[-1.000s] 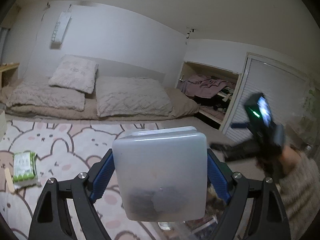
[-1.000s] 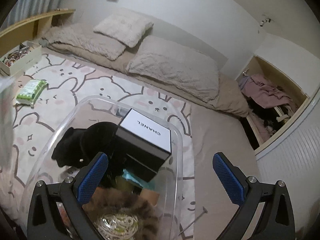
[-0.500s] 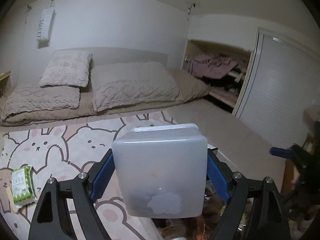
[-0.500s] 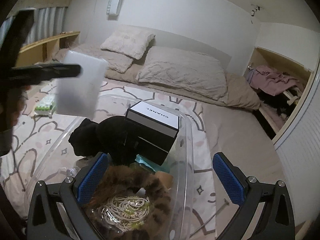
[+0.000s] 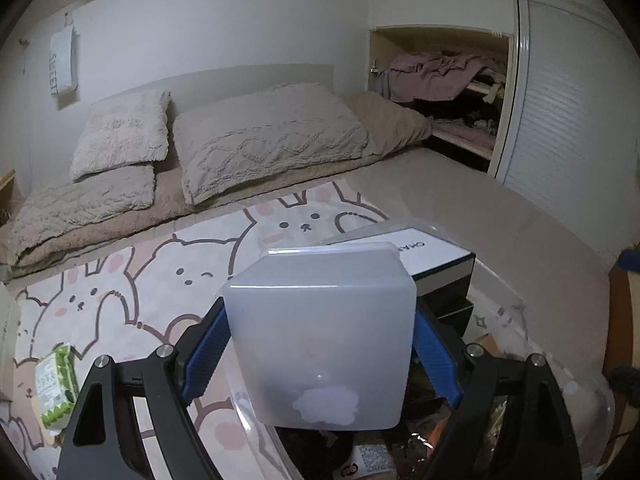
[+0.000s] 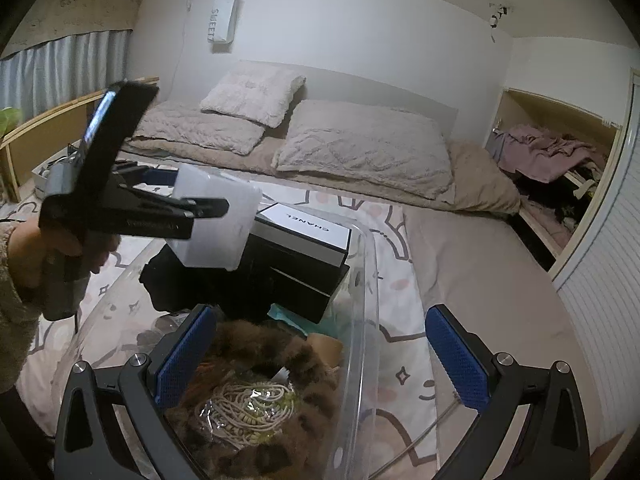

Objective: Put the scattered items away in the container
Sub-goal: 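Lower the clear flashlight box into the bin and open the left tool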

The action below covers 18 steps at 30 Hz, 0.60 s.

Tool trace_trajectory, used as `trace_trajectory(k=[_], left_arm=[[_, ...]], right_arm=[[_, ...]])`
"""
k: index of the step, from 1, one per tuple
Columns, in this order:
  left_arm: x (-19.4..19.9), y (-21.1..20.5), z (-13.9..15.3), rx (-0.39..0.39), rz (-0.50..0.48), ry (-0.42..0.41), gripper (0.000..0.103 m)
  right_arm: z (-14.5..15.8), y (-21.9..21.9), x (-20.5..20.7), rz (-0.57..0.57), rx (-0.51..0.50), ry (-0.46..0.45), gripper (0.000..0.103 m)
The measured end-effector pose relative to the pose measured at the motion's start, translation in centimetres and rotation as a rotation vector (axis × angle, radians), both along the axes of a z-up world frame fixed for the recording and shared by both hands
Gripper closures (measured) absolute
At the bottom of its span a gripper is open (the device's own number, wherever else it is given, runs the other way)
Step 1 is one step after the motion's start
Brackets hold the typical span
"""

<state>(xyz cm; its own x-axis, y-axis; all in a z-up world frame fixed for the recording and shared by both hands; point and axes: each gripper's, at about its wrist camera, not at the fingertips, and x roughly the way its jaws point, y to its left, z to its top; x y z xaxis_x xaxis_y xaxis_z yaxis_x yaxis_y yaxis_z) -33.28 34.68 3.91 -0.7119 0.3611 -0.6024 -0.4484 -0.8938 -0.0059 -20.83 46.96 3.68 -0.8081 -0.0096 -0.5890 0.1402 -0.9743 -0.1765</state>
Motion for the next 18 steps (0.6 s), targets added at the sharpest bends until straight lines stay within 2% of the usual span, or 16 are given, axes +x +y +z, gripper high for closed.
trace_trajectory(k=[2,7,13,16,18], left_arm=[[1.0,-0.1,0.5,-0.004,-0.019,0.013,0.017],[4.0,0.1,2.2,0.062,-0.122,-0.006,0.017],[6.7,2.4,3.5,0.146,-0.271,-0.096,0.017],[8.3,3.9,3.5,0.144,-0.353,-0.137,0.017],[9.3,5.0,3.1,0.113,-0.399,-0.162,0.017]], right_arm=[[0.5,0.3,0.2,-0.006,-0.002,0.013,0.0],[1.4,2.2,0.3,-0.059,-0.038,0.035,0.0],[2.3,4.8,0.6,-0.154,-0.078,0.053,0.0],[3.1,6.2,1.0,-0.194,-0.108,0.076,0.0],[3.6,6.9,1.4,-0.212,-0.127,0.09,0.0]])
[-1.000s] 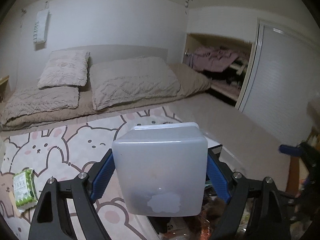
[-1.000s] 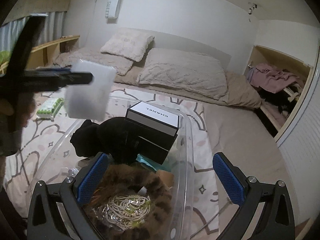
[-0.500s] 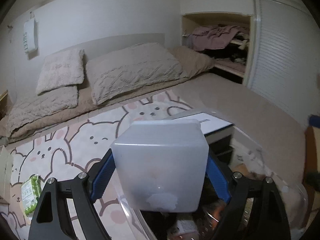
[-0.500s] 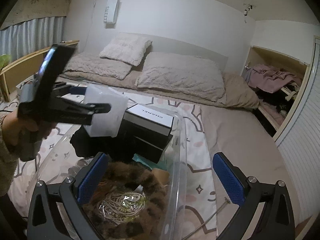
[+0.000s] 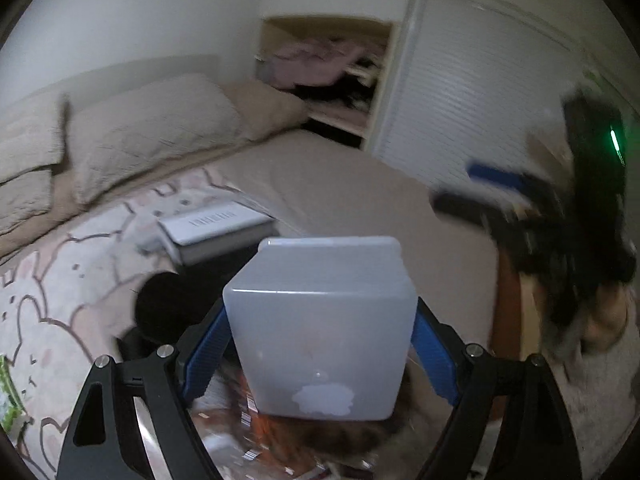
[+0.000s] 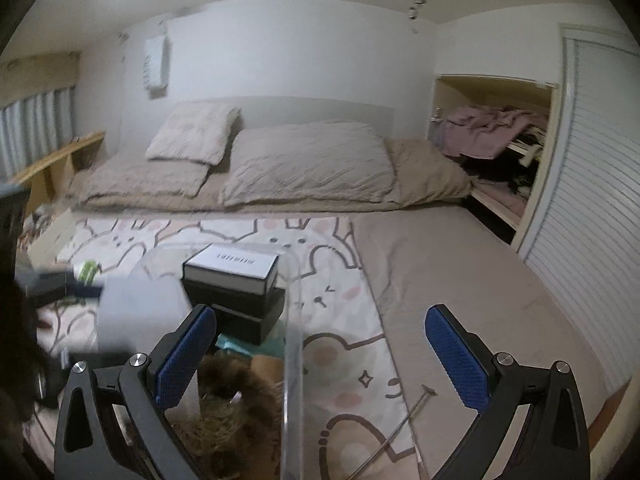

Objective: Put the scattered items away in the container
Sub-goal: 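Lower the clear flashlight box into the bin and open the left tool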

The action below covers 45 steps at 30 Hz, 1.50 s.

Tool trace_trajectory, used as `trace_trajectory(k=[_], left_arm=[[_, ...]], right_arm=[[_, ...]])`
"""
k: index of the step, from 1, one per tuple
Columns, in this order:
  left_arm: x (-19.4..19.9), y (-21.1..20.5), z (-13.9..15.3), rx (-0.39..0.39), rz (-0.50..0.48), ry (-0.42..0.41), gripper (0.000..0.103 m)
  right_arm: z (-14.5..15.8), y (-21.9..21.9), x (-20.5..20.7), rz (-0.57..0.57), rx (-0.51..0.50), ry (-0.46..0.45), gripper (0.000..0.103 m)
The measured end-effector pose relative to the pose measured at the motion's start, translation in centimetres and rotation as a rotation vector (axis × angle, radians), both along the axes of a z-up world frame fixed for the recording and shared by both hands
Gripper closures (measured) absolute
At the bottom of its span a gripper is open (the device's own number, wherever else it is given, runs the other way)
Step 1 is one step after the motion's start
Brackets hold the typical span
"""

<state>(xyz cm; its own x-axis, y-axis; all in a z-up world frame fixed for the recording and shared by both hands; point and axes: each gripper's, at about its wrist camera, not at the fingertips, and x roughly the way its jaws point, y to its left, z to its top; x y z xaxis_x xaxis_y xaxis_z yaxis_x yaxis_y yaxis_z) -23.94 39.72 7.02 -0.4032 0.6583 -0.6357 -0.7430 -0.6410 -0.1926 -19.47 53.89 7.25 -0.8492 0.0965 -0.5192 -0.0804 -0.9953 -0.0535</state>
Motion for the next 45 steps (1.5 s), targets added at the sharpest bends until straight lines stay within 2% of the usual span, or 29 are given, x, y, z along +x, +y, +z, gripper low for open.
trace_trajectory(k=[5,7,9,12,20,21,23,27,30,36,40,43,45], left_arm=[[1.4,3.1,-2.0,-0.154,-0.05,0.02,0.017],[1.0,3.8,-3.4,-0.184,-0.039,0.016,0.017],[0.4,4.2,-4.5,-0.179,-0.031,0.003,0.018],[-0.8,4.5,-5.4,-0.159,-0.009,-0.061,0.018],[-0.3,5.2,-5.2,-0.195,-0.017,-0.061,0.018],[-0.1,5.1,-5.1,-0.195,-0.025,-0.065,0.012],[0.3,4.7,-5.0,-0.181,-0.031,-0.07,0.0],[1.3,2.9,-3.6,-0.129,-0.015,-0.049,0.0],[2.3,0.9,-2.3,-0.087,0.01,-0.022,0.0],[3.7,-3.9,-1.3,-0.016,0.088,-0.007,0.0],[3.8,-6.9,-0.6,0.039,0.172,0.0,0.0],[4.1,-8.1,-0.5,0.043,0.219,0.019,0.0],[4.3,-8.9,-0.6,0.023,0.248,0.041,0.0]], right_arm=[[0.5,0.6,0.3,-0.012,-0.018,0.017,0.0],[0.5,0.4,0.2,-0.005,-0.016,0.017,0.0],[0.5,0.2,0.2,0.002,-0.01,0.017,0.0],[0.6,0.0,0.4,0.011,-0.003,0.018,0.0],[0.2,-0.3,0.0,0.033,0.003,-0.005,0.0],[0.1,-0.4,0.0,0.037,0.007,-0.008,0.0],[0.1,-0.6,-0.1,0.046,0.012,-0.011,0.0],[0.0,-1.0,0.0,0.088,0.014,-0.02,0.0],[-0.5,-1.9,-0.1,0.161,0.03,-0.049,0.0],[-3.7,-5.7,-0.7,0.317,0.14,-0.167,0.0],[-5.7,-7.8,-0.9,0.36,0.21,-0.227,0.0],[-7.4,-8.8,-1.3,0.354,0.268,-0.277,0.0],[-8.4,-8.8,-1.7,0.356,0.261,-0.307,0.0]])
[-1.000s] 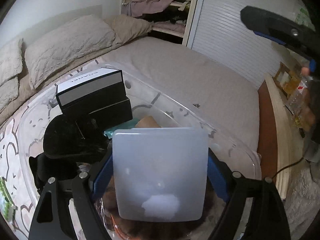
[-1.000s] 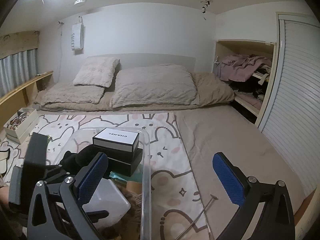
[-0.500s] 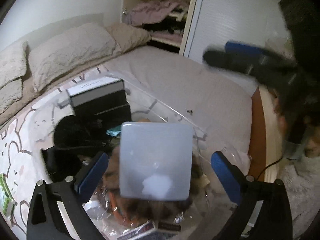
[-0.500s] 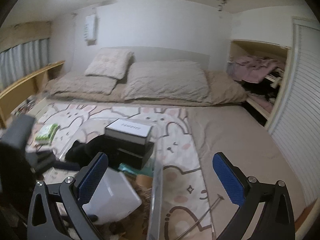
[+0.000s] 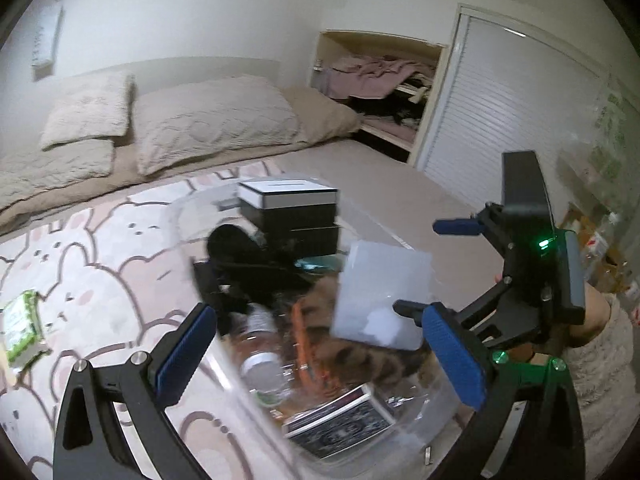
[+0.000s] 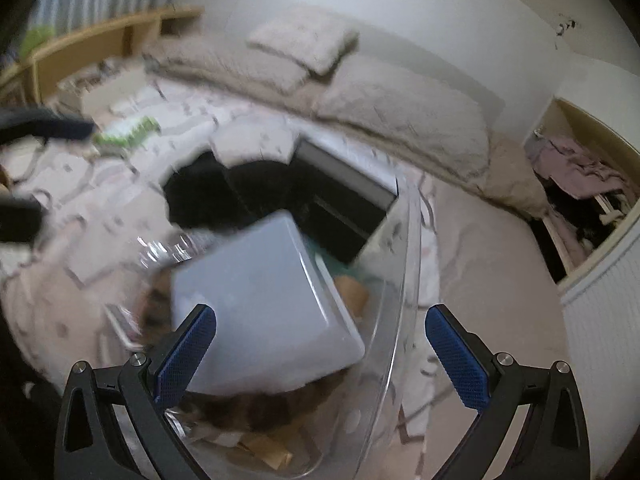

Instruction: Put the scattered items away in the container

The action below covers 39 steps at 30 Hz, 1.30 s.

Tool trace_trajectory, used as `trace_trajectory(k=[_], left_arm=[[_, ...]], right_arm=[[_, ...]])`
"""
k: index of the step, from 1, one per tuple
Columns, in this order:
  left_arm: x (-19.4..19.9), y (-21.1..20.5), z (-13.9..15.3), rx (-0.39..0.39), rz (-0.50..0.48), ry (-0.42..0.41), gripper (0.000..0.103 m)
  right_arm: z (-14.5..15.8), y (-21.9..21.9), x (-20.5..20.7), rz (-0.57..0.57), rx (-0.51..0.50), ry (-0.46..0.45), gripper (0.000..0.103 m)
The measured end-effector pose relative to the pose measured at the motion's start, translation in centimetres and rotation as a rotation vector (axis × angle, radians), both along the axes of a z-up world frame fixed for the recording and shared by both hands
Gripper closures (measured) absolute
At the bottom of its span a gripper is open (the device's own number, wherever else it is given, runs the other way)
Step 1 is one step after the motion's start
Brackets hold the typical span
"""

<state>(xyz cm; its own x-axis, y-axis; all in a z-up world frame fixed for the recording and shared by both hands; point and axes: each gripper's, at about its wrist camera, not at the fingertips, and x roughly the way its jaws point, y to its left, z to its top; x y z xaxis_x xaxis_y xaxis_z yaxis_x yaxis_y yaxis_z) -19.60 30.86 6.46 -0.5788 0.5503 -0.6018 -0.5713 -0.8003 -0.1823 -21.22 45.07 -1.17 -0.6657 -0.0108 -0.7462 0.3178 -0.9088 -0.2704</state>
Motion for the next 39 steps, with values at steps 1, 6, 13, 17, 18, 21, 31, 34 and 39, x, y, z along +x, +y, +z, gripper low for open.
trace_trajectory(k=[1,6,13,17,18,21,31,34,39], left_arm=[[0.1,-0.2,-0.1,-0.008,0.01,0.008,0.0],[0.8,-1.3,-0.9,-0.017,0.037,0.021,0.0],[1.7,-2.1,-2.1,-0.03,0.056,0.006,0.0],[2.2,-2.7,-2.0,-0.023,0.071,0.007,0.0],[2.4,-2.9,-2.0,-0.021,0.079,0.009,0.0],[2.7,-3.3,-1.5,-0.018,0.097,0.012,0.0],[4.8,-5.1,0.5,-0.01,0.142,0.087,0.0],[5.6,-5.5,1.1,-0.03,0.163,0.117,0.0],[7.3,-6.4,2.0,-0.03,0.178,0.161,0.0]], right_arm=[[-0.1,0.2,-0.1,0.004,-0.02,-0.008,0.0],[-0.8,1.0,-0.7,-0.019,-0.052,-0.007,0.0],[-1.6,0.5,-1.6,-0.018,-0.062,-0.036,0.0],[-1.7,0.2,-1.7,-0.026,-0.063,-0.045,0.0],[-1.7,0.2,-1.5,-0.028,-0.067,-0.048,0.0],[-1.6,-0.2,-0.8,-0.036,-0.068,-0.047,0.0],[3.1,-0.8,4.8,-0.104,-0.151,0.172,0.0],[5.1,-1.3,6.8,-0.112,-0.213,0.24,0.0],[7.6,-2.4,9.8,-0.124,-0.283,0.315,0.0]])
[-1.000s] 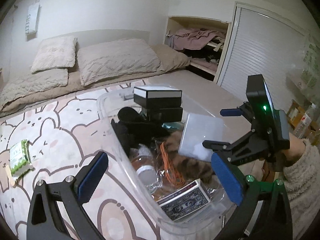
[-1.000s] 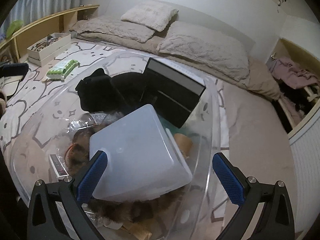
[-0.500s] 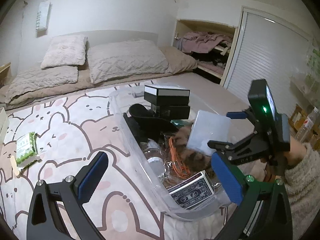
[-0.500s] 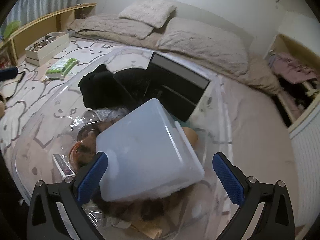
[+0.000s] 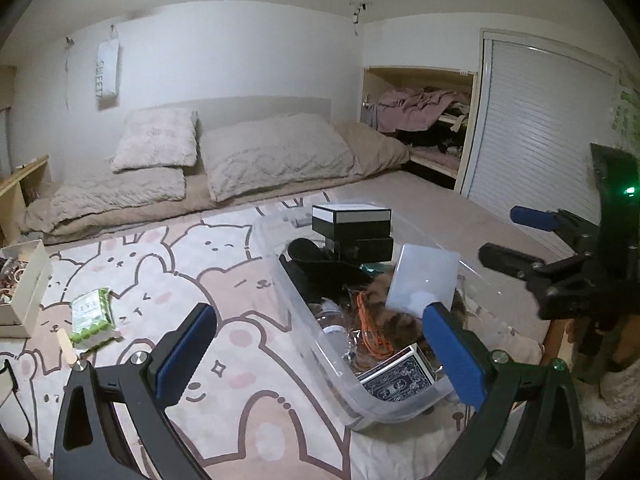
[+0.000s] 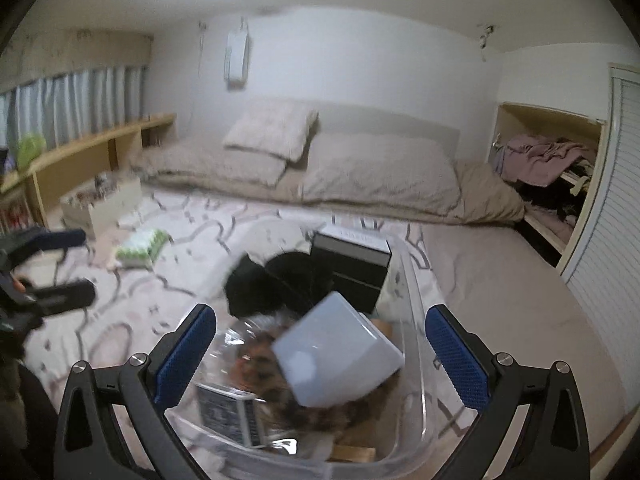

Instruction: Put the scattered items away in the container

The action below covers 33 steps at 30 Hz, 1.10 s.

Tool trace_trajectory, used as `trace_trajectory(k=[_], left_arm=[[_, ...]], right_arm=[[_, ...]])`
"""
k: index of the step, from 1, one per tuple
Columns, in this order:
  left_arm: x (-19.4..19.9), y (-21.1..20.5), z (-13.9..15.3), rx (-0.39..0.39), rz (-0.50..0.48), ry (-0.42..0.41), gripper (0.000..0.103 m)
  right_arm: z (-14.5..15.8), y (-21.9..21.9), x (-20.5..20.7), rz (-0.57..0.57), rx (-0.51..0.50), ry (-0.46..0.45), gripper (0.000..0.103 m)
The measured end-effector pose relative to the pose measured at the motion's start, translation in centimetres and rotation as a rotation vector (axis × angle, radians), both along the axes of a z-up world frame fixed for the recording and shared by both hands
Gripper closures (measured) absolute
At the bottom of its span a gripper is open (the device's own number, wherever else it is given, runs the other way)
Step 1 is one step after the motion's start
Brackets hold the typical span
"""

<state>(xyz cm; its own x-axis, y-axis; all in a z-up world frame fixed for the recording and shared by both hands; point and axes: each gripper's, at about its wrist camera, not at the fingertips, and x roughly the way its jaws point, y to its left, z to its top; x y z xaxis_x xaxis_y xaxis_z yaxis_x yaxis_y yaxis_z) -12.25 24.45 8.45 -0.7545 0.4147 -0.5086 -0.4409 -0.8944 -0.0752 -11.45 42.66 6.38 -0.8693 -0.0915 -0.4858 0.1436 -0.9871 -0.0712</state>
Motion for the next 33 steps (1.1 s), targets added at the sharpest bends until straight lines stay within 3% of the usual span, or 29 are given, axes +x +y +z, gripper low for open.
trace_trajectory(k=[18,33], left_arm=[[5.9,-4.1,2.5,0.075,0.043,0.062,0.0],[9.5,-7.5,1.3,0.082,0.091,0.077,0.0]], right_arm=[[0.4,-3.6,7.3,-0.044,-0.034,0.081,0.0],[0.5,-6.4,12.1,-0.064,-0.036,0.139,0.0]])
